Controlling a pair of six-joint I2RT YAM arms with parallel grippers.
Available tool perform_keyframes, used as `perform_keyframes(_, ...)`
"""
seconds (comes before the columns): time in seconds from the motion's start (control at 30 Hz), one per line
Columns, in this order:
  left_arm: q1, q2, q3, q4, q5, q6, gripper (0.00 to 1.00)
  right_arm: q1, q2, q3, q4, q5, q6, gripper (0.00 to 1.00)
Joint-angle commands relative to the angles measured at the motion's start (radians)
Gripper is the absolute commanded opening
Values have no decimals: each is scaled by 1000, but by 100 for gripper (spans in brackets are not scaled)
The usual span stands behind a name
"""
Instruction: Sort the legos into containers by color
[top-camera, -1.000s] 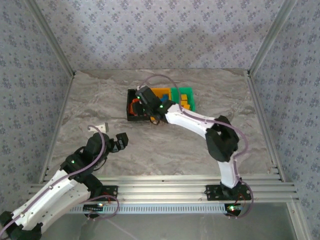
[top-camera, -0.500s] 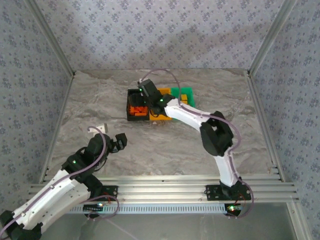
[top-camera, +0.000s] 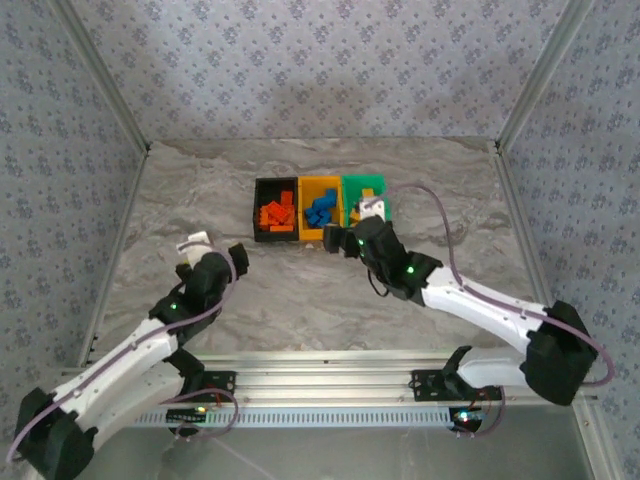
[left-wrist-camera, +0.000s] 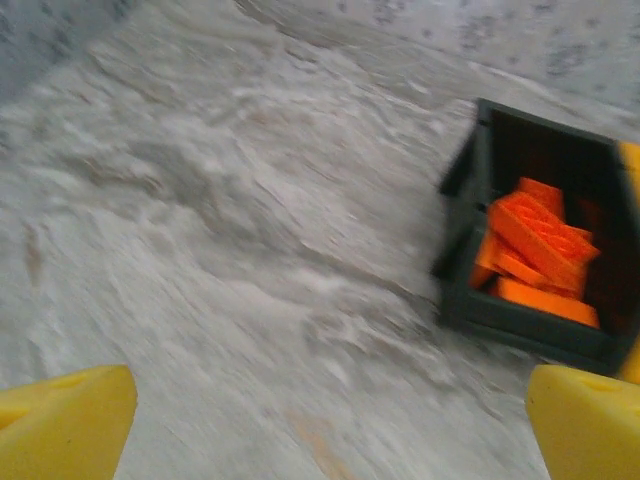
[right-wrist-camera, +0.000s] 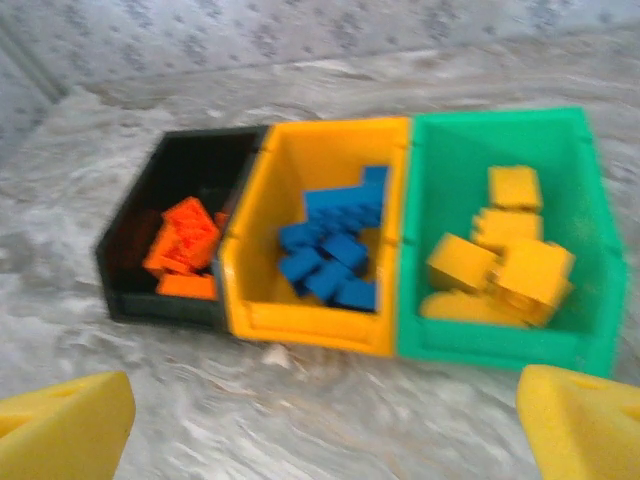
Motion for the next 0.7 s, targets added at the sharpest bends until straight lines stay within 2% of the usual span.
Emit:
perform_keyframes(0.0, 104, 133, 74, 218, -73, 247, 100, -11, -101, -80, 18, 127, 35, 100)
perform_keyframes(0.07, 193, 234, 90, 305, -70, 367, 100, -41, -131, -96, -7, 115, 36, 100)
perform_keyframes(0.17, 334, 390, 119, 371, -33, 471, 100, -95, -146, -86, -88, 101, 66, 100)
perform_keyframes(0.23, 386, 473, 121, 425, -10, 516, 100, -132, -149, -90, -107, 63, 64, 100)
perform_keyframes(0.33, 417, 554, 34, 690, 69, 609, 100, -175, -157, -116, -92, 45, 67, 100)
perform_keyframes(0.47, 454, 639, -58, 951, 230, 590, 100, -224, -187, -166, -51, 39, 57, 100)
perform_keyframes(0.53, 451, 676, -74, 1020, 248, 609, 100, -254, -209, -194, -17, 28, 31, 100)
perform_keyframes(0.6, 460, 658, -70, 972, 285, 599, 100, -286, -233, -229, 28, 13, 14, 100)
perform_keyframes(0.67, 464, 652, -110, 1042, 328, 607, 100, -326, -262, -267, 92, -19, -9, 100)
